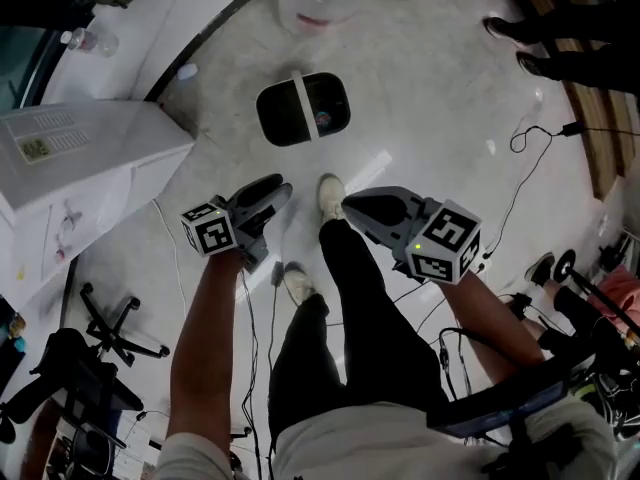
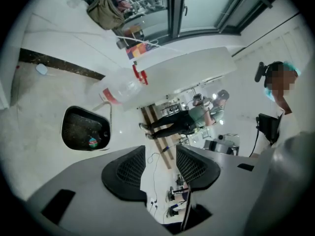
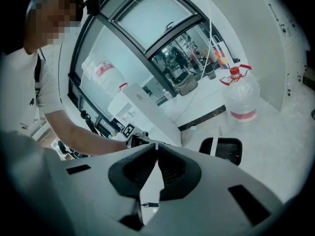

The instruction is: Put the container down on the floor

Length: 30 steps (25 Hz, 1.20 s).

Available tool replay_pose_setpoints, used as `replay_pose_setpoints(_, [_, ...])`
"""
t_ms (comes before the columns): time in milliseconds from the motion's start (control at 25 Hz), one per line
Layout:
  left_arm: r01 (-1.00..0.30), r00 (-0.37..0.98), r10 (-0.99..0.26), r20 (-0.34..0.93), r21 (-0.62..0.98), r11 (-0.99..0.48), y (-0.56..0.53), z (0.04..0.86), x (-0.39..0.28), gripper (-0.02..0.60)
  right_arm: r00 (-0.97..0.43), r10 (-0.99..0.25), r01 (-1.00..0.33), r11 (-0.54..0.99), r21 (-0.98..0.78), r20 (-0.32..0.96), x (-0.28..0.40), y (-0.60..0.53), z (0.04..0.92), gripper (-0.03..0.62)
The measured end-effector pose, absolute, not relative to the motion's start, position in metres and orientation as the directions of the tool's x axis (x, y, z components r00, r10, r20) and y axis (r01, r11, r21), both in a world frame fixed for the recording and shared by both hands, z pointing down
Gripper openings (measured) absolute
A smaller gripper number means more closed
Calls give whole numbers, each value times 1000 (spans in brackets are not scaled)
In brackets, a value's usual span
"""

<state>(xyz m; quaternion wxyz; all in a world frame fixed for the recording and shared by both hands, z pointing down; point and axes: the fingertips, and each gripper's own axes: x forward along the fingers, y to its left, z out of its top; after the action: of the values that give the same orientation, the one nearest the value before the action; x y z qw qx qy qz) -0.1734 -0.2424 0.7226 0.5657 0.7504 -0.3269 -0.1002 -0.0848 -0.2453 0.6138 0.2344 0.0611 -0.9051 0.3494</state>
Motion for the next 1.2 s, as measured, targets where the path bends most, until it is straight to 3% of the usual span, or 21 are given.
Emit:
replay_pose_setpoints(280, [-371, 792, -587, 166, 895, -247, -159, 609, -164, 17, -905, 21, -267, 749, -606, 424, -92, -183, 556, 17])
replay_pose_setpoints(680, [-402, 840, -512, 182, 842, -361, -39, 470, -138, 9, -925, -22, -261, 762, -593, 379, -101, -83, 454, 17])
replay_pose_setpoints(1200, [-437, 849, -511, 133, 721, -537, 50, 284, -112, 9, -958, -28, -183, 826, -533, 286, -99, 21, 312, 17])
